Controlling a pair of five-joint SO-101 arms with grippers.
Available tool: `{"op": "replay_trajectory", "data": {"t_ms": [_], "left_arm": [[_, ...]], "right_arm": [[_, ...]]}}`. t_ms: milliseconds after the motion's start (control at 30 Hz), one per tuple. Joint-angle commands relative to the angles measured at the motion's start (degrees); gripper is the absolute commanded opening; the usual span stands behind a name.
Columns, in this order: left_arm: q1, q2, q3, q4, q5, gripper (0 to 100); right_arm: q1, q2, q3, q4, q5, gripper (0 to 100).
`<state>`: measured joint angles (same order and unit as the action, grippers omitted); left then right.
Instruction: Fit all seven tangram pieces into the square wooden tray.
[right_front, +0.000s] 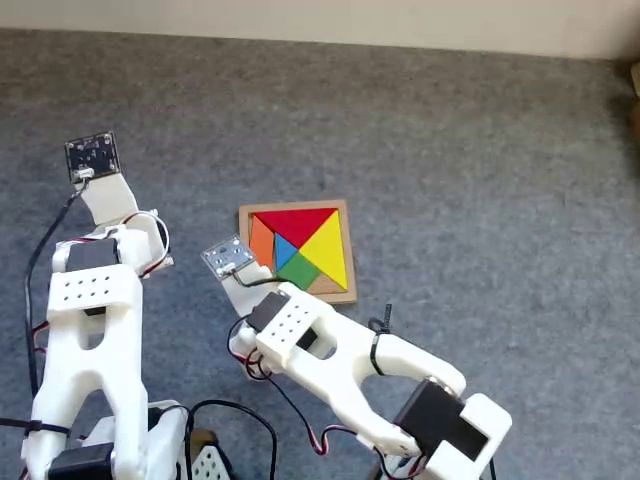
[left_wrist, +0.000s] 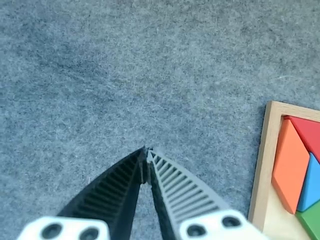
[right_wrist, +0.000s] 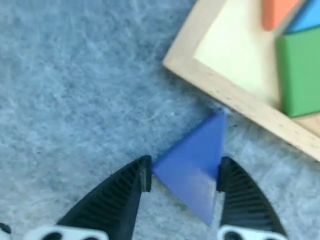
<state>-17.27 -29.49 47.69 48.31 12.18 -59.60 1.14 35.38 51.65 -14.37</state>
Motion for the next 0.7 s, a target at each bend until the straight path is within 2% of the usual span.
{"op": "replay_trajectory", "data": {"t_ms": [0, 200, 433, 667], "left_arm": [[-0.57, -2.07, -3.21, -0.62, 0.53, 1], [-0.57, -2.07, -3.12, -0.62, 0.53, 1], [-0.57, -2.07, -3.03, -0.62, 0.53, 1], [-0.57, -2.07, -3.03, -0.62, 0.53, 1]], "right_arm": [[-0.48, -0.31, -2.42, 0.57, 0.0, 10.8], [-0.48, -1.01, -2.42, 1.01, 0.0, 8.7], [-0.4, -9.71, -2.33, 5.76, 0.44, 8.7], [3.74, -16.04, 0.31, 5.67, 15.12, 8.7]]}}
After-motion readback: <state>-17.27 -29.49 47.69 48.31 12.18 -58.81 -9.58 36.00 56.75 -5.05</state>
